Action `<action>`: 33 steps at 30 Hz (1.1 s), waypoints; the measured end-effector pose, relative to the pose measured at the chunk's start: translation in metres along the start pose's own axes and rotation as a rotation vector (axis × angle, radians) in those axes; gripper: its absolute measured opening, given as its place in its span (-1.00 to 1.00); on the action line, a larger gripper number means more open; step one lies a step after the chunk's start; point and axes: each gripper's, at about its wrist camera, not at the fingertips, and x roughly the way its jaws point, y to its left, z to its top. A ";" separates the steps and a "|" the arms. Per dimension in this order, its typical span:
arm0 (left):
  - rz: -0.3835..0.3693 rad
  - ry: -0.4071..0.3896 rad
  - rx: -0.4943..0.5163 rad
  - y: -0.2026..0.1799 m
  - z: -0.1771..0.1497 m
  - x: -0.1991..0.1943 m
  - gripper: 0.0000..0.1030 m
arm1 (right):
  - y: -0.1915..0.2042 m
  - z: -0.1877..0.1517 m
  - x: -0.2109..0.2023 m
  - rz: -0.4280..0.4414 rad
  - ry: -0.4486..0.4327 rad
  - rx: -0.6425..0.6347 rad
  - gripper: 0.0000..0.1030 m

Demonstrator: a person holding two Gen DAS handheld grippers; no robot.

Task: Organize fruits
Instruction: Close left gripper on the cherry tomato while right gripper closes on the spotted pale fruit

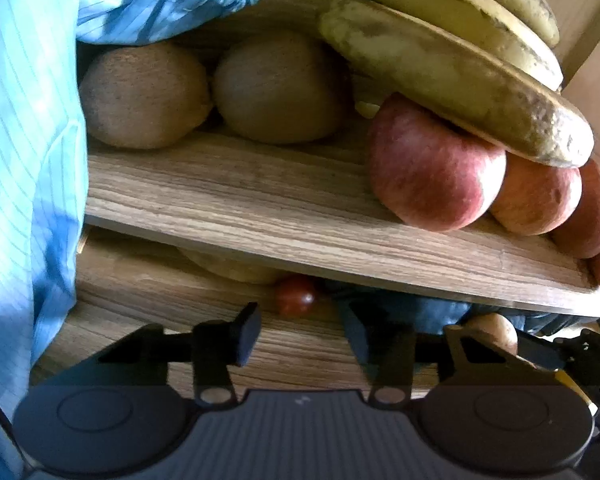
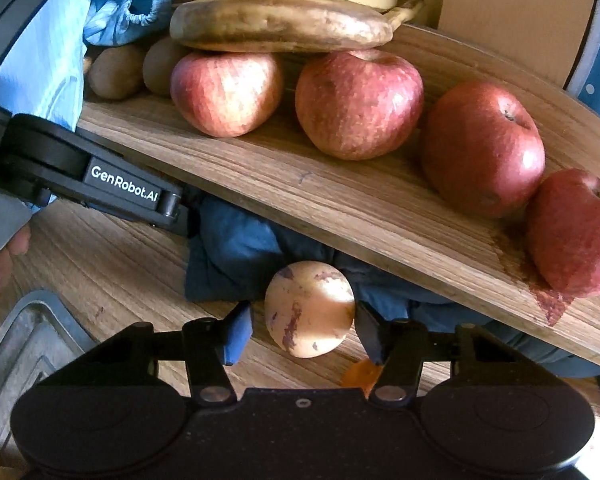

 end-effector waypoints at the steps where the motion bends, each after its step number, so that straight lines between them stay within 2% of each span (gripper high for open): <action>1: 0.004 -0.002 -0.003 -0.001 0.000 0.001 -0.14 | 0.000 0.000 0.001 0.001 0.000 0.003 0.13; 7: 0.019 -0.012 -0.012 0.003 0.000 -0.002 -0.22 | -0.004 0.001 0.005 0.005 0.000 0.027 0.04; 12: -0.003 -0.009 -0.012 0.009 0.006 -0.004 -0.51 | -0.013 0.001 0.004 0.003 0.002 0.034 0.00; 23: -0.036 0.011 0.007 -0.001 0.001 0.001 -0.53 | -0.015 -0.008 0.003 0.016 -0.007 0.043 -0.01; 33: -0.070 0.034 0.038 -0.013 -0.028 -0.011 -0.53 | -0.009 -0.022 -0.008 0.046 -0.006 0.049 -0.01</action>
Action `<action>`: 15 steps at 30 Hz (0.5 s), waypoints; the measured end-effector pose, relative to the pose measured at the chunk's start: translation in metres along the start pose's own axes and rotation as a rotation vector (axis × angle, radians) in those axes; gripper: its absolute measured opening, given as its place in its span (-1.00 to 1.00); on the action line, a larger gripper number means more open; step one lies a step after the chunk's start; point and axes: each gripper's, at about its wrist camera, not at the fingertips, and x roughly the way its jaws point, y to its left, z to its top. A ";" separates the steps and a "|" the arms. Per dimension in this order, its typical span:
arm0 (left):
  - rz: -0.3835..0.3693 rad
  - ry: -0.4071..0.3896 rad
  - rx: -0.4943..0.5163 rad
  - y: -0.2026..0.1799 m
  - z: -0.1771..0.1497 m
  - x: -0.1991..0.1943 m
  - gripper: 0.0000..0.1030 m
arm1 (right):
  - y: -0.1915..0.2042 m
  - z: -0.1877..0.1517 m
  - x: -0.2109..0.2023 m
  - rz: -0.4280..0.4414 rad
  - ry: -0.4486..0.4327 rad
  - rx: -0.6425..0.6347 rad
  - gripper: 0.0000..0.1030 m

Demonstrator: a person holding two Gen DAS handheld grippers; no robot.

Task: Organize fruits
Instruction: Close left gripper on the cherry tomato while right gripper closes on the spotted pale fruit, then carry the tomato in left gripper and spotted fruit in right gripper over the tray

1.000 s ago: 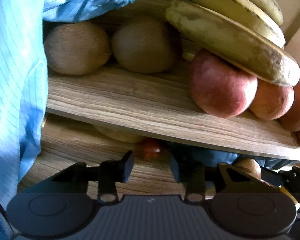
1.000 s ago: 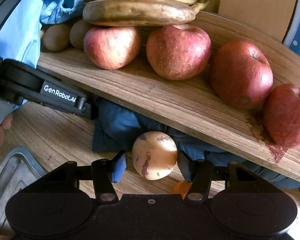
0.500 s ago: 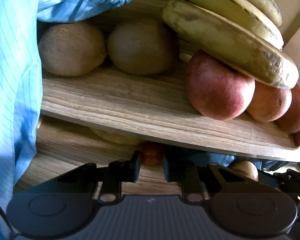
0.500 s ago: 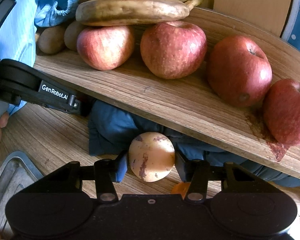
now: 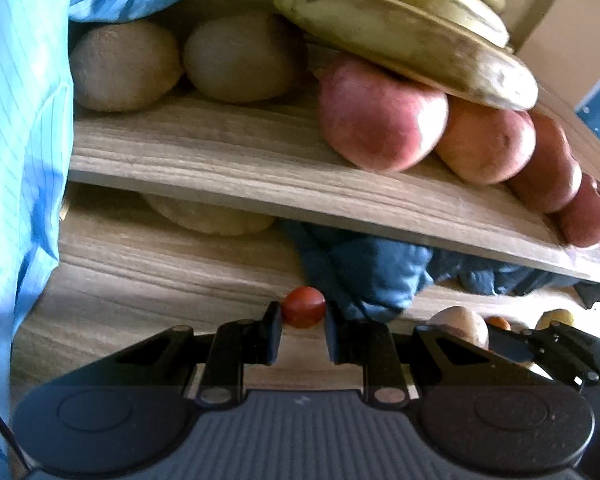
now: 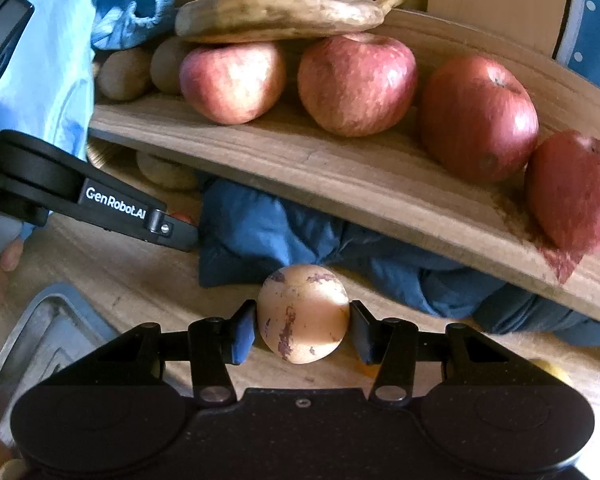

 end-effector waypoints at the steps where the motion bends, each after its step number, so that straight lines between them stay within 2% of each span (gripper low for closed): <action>1: -0.003 -0.001 0.003 -0.002 -0.002 -0.002 -0.53 | 0.001 -0.002 -0.002 0.002 0.000 0.001 -0.01; 15: -0.033 -0.006 0.032 -0.024 -0.032 -0.027 -0.53 | 0.015 -0.019 -0.040 0.019 -0.041 -0.001 -0.01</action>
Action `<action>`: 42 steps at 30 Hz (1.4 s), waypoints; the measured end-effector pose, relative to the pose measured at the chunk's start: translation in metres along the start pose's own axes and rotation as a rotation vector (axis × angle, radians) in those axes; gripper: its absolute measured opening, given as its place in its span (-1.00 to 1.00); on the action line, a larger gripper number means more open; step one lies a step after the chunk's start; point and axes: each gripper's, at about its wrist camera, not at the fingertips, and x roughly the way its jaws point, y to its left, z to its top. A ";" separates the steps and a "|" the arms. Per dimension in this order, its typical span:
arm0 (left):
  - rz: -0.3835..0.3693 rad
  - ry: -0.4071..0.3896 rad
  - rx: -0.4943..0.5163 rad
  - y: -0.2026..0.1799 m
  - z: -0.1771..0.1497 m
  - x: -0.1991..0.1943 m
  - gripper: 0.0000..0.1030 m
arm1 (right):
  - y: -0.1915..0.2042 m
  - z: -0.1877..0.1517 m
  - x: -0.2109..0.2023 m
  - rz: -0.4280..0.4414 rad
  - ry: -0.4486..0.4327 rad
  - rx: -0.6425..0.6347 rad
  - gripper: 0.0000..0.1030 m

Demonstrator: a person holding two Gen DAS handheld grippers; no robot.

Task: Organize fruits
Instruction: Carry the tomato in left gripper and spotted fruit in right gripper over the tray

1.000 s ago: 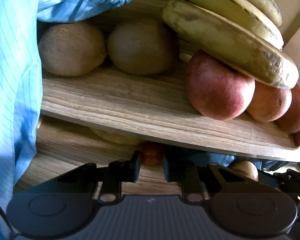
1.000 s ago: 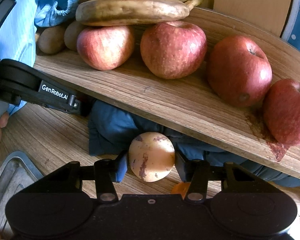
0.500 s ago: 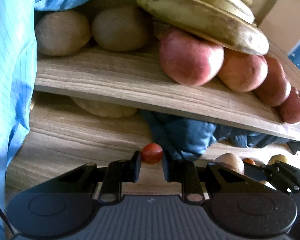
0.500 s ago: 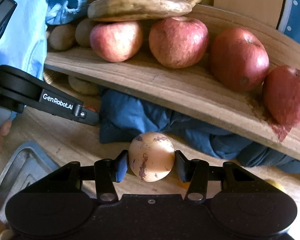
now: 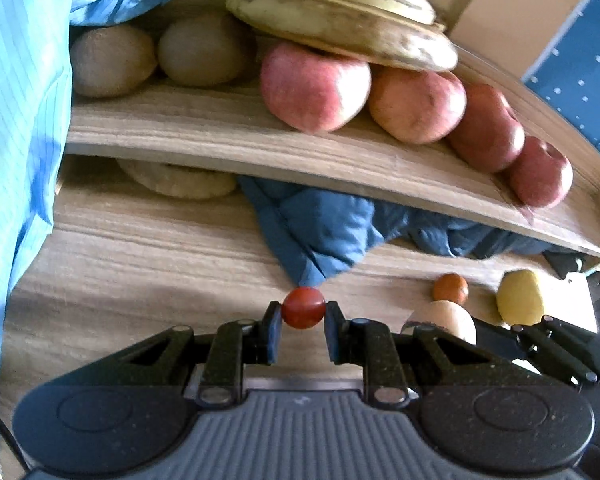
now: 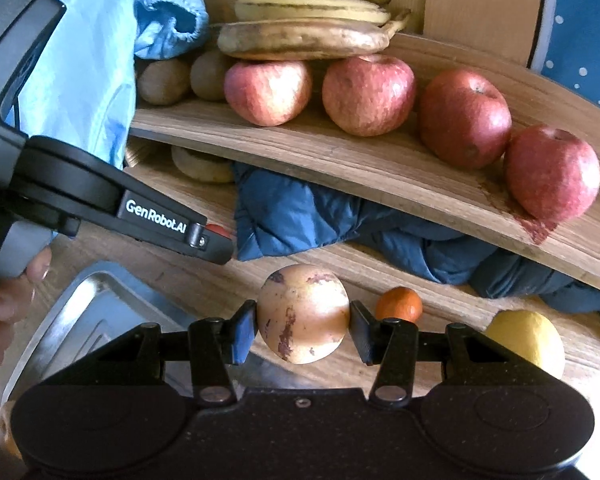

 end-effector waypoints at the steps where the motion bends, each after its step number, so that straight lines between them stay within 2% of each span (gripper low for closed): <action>1: -0.001 0.001 0.002 -0.002 -0.003 -0.001 -0.53 | 0.000 -0.002 -0.002 0.000 -0.002 -0.001 -0.01; 17: -0.016 0.019 0.027 -0.024 -0.041 -0.022 -0.53 | 0.006 -0.048 -0.044 0.018 -0.001 -0.012 -0.01; 42: -0.014 0.073 0.023 -0.044 -0.099 -0.027 -0.53 | 0.006 -0.097 -0.069 0.060 0.061 -0.045 -0.01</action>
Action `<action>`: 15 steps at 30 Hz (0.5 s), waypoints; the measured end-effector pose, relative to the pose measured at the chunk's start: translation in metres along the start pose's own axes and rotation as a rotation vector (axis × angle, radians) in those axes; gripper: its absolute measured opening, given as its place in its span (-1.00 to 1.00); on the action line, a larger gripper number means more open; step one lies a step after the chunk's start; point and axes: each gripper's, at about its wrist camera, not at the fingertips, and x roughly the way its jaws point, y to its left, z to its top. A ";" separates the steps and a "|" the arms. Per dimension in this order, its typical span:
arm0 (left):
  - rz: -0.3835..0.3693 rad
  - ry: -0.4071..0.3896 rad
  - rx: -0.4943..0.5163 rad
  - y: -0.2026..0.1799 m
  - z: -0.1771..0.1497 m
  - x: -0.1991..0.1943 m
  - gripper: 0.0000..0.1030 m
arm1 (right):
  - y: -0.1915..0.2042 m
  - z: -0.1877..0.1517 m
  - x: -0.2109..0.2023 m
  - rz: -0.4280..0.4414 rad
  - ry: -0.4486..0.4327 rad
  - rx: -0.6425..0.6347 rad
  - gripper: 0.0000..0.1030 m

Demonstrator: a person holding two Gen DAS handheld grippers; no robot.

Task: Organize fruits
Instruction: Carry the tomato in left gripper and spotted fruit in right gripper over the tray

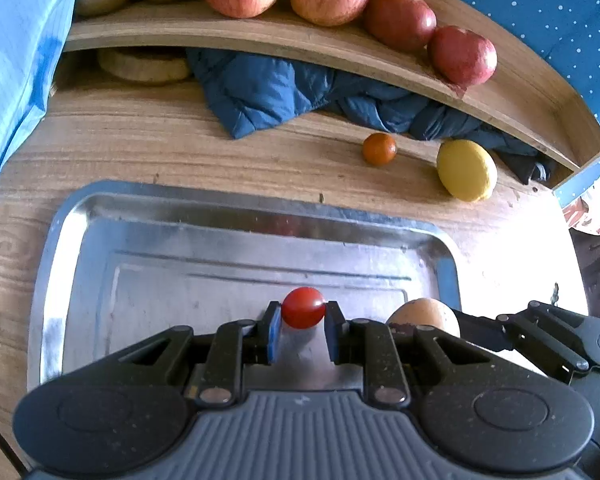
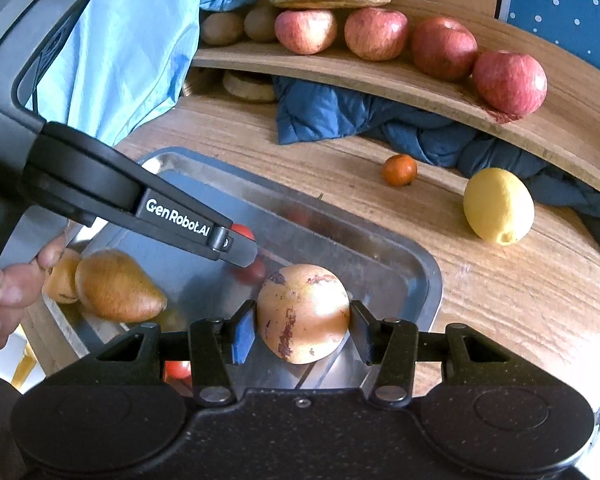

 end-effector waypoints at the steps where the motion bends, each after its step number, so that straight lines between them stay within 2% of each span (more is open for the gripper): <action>1: 0.000 0.001 -0.001 -0.001 -0.001 0.000 -0.53 | 0.000 -0.001 -0.001 0.000 0.001 -0.001 -0.01; 15: 0.003 0.012 -0.003 -0.005 -0.017 -0.005 -0.53 | 0.004 -0.015 -0.008 -0.004 0.022 -0.003 -0.01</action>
